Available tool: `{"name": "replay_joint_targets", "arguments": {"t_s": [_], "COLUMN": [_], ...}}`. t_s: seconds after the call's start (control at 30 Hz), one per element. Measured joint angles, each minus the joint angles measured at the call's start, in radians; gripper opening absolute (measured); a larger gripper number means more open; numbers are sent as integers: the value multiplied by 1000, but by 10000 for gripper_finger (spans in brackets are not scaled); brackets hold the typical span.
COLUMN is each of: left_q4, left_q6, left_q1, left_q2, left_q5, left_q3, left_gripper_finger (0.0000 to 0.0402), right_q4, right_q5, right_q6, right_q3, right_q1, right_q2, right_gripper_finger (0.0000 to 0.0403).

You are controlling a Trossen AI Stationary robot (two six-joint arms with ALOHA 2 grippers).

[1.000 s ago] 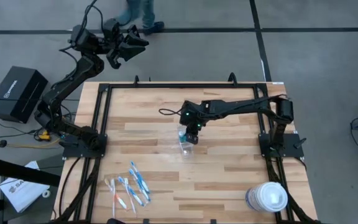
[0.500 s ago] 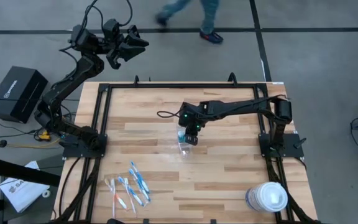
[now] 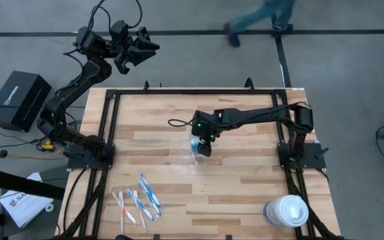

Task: Pick & Place toothbrushing station
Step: Put the right blue toothbrush into the transparent organizer

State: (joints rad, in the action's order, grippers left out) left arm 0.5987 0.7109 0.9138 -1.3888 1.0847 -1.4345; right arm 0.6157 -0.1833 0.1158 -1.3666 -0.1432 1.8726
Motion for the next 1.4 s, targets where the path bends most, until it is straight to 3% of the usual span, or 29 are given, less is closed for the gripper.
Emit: {"name": "replay_joint_targets", "arguments": {"t_s": [0.13, 0.57, 0.77, 0.93, 1.07, 1.2, 1.3, 1.4], "left_q4": [0, 0, -4, -24, -57, -305, -543, -728], "left_q6": [0, 3, 35, 9, -14, -208, -423, -535], "left_q1": [0, 0, -5, -59, -148, -299, -438, -591], "left_q2": [0, 0, 0, 6, 22, 49, 88, 105], "left_q5": [1, 3, 75, 35, -63, -228, -457, -736], "left_q3": [0, 0, 0, 0, -1, -1, -1, -1], "left_gripper_finger": [131, 131, 131, 131, 131, 131, 131, 131], "right_q4": [13, 223, 327, 274, 215, 224, 311, 396], "right_q5": [2, 56, 55, 54, 82, 185, 347, 521], "right_q6": [24, -34, -37, -14, 0, 22, 33, 65], "right_q3": [-6, -223, -401, -582, -686, -712, -707, -707], "right_q1": [-1, -30, -32, -35, -37, -11, 51, 148], "right_q2": [-2, -8, -14, -95, -205, -361, -469, -542], "right_gripper_finger": [294, 293, 293, 292, 290, 290, 289, 289]}}
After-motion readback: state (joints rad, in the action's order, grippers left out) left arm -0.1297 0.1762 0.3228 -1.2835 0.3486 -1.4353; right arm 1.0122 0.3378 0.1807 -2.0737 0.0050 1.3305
